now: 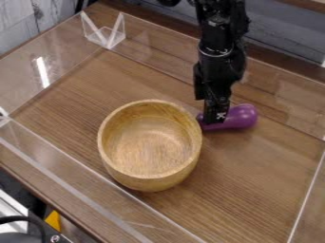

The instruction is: Put the purple eggplant in the brown bowl

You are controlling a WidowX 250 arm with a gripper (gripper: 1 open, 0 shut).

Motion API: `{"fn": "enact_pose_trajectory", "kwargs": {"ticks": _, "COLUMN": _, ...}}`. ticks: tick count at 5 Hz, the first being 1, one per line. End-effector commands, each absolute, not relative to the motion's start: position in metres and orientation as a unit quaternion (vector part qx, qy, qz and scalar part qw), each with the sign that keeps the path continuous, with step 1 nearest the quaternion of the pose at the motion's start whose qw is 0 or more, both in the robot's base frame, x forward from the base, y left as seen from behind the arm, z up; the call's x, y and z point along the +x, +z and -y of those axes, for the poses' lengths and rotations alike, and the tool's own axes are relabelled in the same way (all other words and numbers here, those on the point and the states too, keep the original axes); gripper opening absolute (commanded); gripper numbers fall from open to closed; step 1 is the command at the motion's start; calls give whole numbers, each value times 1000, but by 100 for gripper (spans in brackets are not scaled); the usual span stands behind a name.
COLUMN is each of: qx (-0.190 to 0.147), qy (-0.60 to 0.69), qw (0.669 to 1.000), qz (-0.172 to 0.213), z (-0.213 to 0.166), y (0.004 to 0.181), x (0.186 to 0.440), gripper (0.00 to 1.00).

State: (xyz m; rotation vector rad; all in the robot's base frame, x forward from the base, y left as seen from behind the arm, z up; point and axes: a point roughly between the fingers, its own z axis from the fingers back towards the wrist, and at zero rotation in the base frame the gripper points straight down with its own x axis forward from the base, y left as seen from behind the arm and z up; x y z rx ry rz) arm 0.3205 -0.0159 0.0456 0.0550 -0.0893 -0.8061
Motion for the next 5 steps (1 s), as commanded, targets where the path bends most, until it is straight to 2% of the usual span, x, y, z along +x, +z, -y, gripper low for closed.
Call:
{"fn": "enact_pose_trajectory", "kwargs": {"ticks": 1, "qx": 33, "qy": -395, "qw": 915, "qz": 80, "z": 21, "y": 61, "x": 334, "gripper": 100}}
{"fn": "enact_pose_trajectory", "kwargs": {"ticks": 4, "qx": 22, "qy": -399, "qw": 912, "qz": 91, "z": 31, "y": 52, "x": 341, "gripper": 100}}
{"fn": "enact_pose_trajectory", "kwargs": {"ticks": 5, "qx": 18, "qy": -400, "qw": 912, "qz": 93, "z": 34, "y": 49, "x": 341, "gripper": 0}}
